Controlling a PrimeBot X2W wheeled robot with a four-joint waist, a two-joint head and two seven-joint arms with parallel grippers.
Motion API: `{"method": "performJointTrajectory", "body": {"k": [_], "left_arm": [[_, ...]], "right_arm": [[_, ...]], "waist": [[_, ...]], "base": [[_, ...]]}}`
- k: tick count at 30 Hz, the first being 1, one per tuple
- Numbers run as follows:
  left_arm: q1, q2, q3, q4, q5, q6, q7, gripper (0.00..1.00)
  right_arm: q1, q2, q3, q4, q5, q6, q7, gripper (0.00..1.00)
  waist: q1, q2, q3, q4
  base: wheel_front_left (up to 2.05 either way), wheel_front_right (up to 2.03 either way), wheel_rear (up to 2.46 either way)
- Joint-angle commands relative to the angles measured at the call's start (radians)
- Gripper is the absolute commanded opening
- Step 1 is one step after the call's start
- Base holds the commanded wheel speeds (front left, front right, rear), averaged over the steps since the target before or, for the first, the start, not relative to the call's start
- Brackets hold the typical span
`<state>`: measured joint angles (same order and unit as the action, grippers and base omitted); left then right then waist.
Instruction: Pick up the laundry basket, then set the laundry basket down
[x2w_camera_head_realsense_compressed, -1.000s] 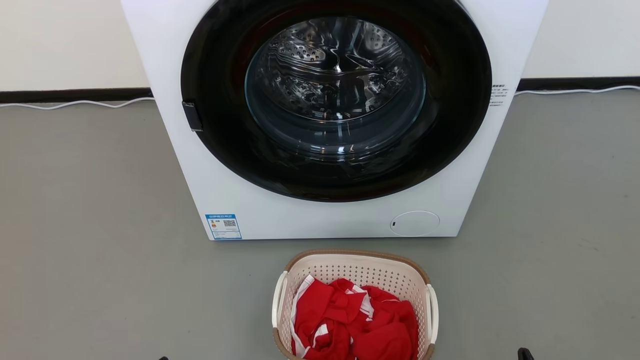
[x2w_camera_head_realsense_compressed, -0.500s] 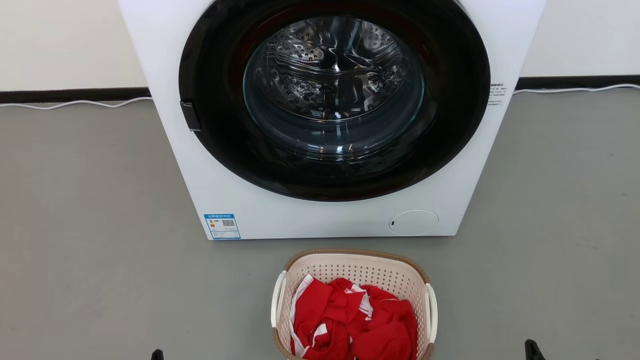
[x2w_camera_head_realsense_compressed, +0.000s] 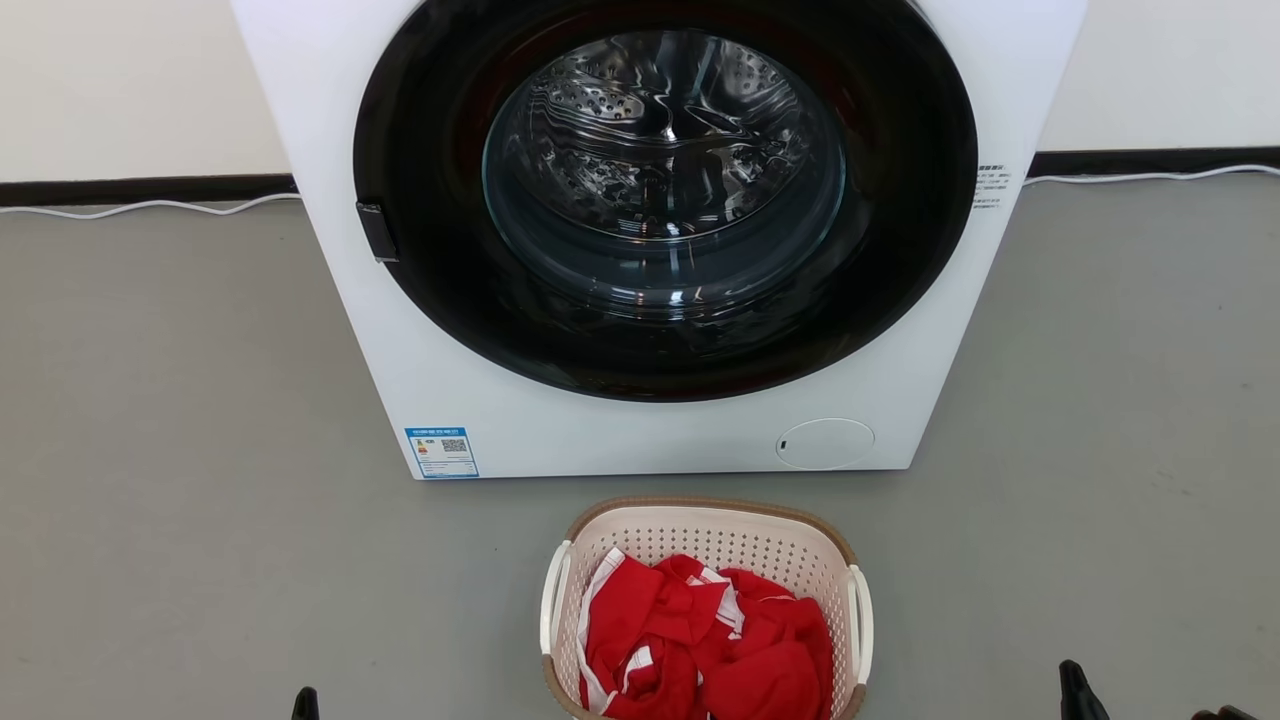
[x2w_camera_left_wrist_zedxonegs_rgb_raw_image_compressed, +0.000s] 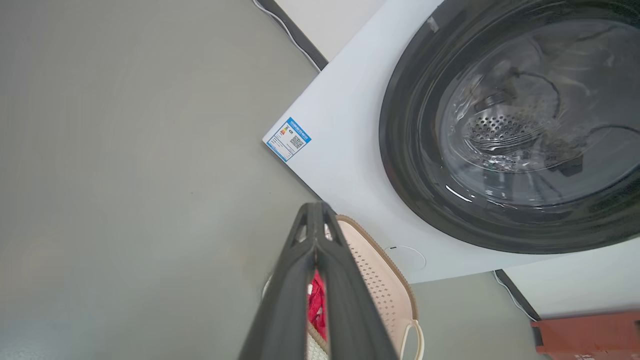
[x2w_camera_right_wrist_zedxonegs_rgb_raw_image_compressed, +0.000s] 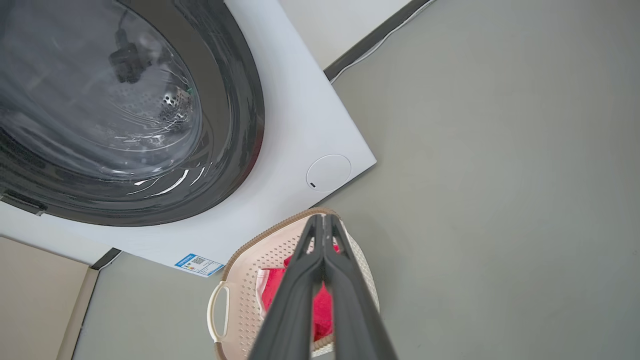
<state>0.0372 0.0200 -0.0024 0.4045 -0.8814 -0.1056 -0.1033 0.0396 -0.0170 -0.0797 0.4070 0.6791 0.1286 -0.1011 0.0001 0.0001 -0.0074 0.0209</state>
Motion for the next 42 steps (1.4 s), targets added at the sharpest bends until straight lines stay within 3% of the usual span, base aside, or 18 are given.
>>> {"method": "performJointTrajectory", "body": {"k": [1,42], "left_arm": [[-0.053,0.015,0.02,-0.029,-0.023,-0.006,0.005,0.0],[-0.105,0.023,0.074,-0.102,-0.416,-0.017,0.123,0.0]], "right_arm": [[-0.044,-0.018,0.004,-0.032,0.031,0.001,0.008,0.0],[-0.102,-0.026,-0.017,-0.105,0.533,0.002,0.123,0.0]], "waist": [[-0.0001,-0.0001,0.0,0.0],[-0.0001,-0.0001,0.006,-0.012]], "base": [[0.0,0.0,0.0],[0.0,0.0,0.0]]}}
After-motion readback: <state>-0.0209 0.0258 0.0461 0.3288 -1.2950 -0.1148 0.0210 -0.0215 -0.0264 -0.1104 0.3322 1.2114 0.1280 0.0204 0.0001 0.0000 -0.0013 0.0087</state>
